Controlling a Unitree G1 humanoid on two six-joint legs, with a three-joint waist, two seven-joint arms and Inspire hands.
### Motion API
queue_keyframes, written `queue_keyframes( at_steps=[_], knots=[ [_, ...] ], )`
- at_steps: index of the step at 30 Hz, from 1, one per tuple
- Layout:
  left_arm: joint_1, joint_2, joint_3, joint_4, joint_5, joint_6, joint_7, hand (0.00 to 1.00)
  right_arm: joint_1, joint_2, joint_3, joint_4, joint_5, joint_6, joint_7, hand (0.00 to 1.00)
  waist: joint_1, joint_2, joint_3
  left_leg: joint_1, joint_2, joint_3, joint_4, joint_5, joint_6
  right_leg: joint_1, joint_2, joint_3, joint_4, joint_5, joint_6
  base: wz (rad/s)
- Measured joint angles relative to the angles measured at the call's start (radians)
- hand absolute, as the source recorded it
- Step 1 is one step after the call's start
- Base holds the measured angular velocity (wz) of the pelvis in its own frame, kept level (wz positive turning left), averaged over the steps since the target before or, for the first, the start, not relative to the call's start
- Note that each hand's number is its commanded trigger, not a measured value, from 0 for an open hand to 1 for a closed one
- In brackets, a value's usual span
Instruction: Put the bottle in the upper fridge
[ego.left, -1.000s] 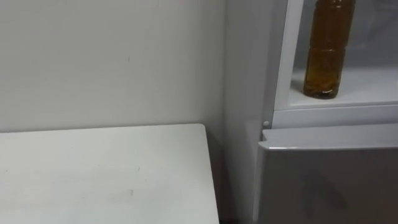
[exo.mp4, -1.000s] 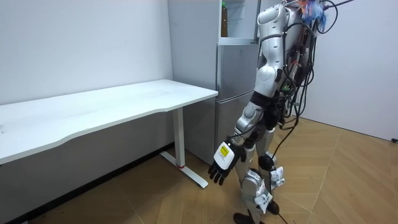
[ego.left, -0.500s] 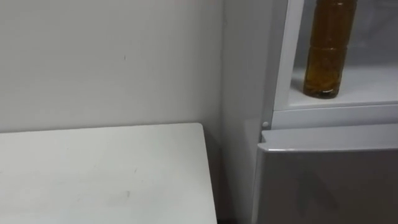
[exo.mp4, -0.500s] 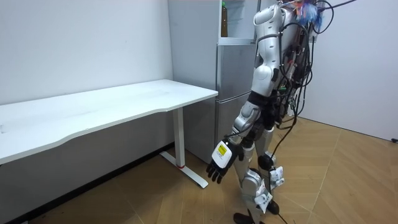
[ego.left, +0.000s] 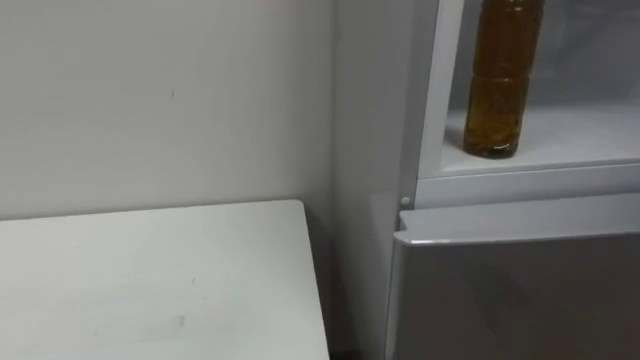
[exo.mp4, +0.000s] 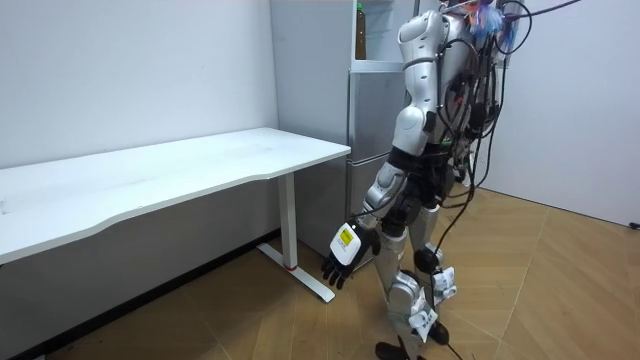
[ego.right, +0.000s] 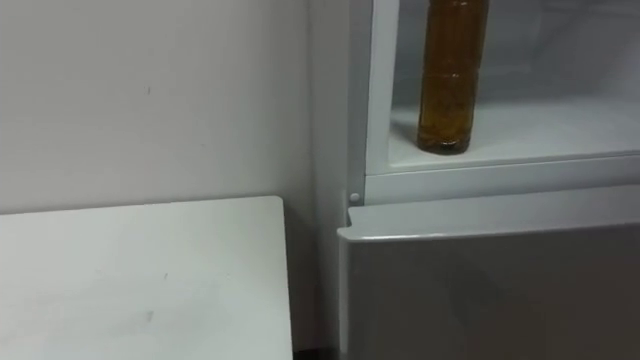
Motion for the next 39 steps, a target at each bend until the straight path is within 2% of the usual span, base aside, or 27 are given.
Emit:
queue_keyframes(
  at_steps=[6,12,15,17,20,24,26,32,34,39],
  knots=[
    [0.010,0.001,0.013,-0.025,0.000,-0.002,0.003,0.00,-0.001,-0.003,-0.071,-0.138,0.091,-0.003,-0.045,0.00,0.000,-0.011,-0.0005,0.000,-0.002,0.002,0.001,0.000,-0.001,-0.002,0.002,0.011,0.003,0.000,0.000,-0.01],
    [0.015,0.009,0.025,-0.062,0.001,-0.001,0.003,0.00,-0.020,-0.030,-0.152,-0.263,0.139,-0.003,-0.107,0.00,-0.002,-0.019,-0.0017,-0.001,-0.006,0.001,0.000,0.000,0.000,-0.002,0.001,0.010,0.002,0.000,0.000,0.00],
    [0.025,0.010,0.058,-0.081,0.002,0.001,0.003,0.00,-0.021,-0.035,-0.212,-0.327,0.149,-0.004,-0.160,0.00,-0.006,-0.027,-0.0022,-0.002,-0.006,-0.001,-0.001,0.000,-0.001,-0.002,0.003,0.007,0.003,0.000,0.000,0.00],
    [0.046,0.011,0.078,-0.109,0.002,0.000,0.003,0.00,-0.023,-0.068,-0.242,-0.397,0.155,-0.005,-0.216,0.00,-0.009,-0.033,-0.0012,-0.005,-0.005,0.007,-0.002,0.000,-0.001,-0.018,0.003,0.014,0.018,-0.004,-0.001,-0.10],
    [0.051,0.013,0.092,-0.105,0.003,0.000,0.007,0.00,-0.032,-0.114,-0.276,-0.462,0.148,-0.012,-0.250,0.00,-0.028,-0.047,-0.0013,-0.021,-0.006,0.011,0.001,0.000,0.000,-0.032,0.003,0.014,0.017,-0.005,-0.001,-0.03],
    [0.055,0.014,0.093,-0.102,0.003,0.000,0.019,0.00,-0.035,-0.138,-0.339,-0.515,0.074,-0.023,-0.300,0.00,-0.032,-0.060,-0.0022,-0.021,-0.005,0.012,0.001,0.000,-0.001,-0.031,0.005,0.017,0.018,-0.004,-0.001,0.00],
    [0.054,0.014,0.093,-0.104,0.007,0.000,0.019,0.00,-0.035,-0.140,-0.381,-0.557,0.039,-0.032,-0.320,0.00,-0.034,-0.059,-0.0017,-0.022,-0.001,0.015,0.000,-0.001,-0.002,-0.032,0.007,0.019,0.018,-0.003,-0.002,-0.04],
    [0.048,0.015,0.098,-0.104,0.042,0.001,0.018,0.00,-0.044,-0.147,-0.415,-0.667,0.034,-0.043,-0.351,0.00,-0.040,-0.049,-0.0003,-0.020,0.003,0.021,-0.001,-0.002,-0.005,-0.046,0.012,0.022,0.036,-0.003,-0.003,-0.04],
    [0.041,0.015,0.099,-0.103,0.043,0.001,0.016,0.00,-0.052,-0.166,-0.422,-0.695,0.033,-0.043,-0.374,0.00,-0.042,-0.048,-0.0003,-0.020,0.002,0.021,-0.001,-0.002,-0.005,-0.047,0.011,0.022,0.037,-0.003,-0.003,0.00],
    [0.042,0.016,0.119,-0.101,0.049,0.001,0.016,0.00,-0.061,-0.200,-0.432,-0.761,-0.026,-0.048,-0.391,0.00,-0.056,-0.063,-0.0019,-0.023,0.001,0.023,0.001,-0.002,-0.005,-0.045,0.011,0.023,0.035,-0.004,-0.004,0.00]
  ],
)
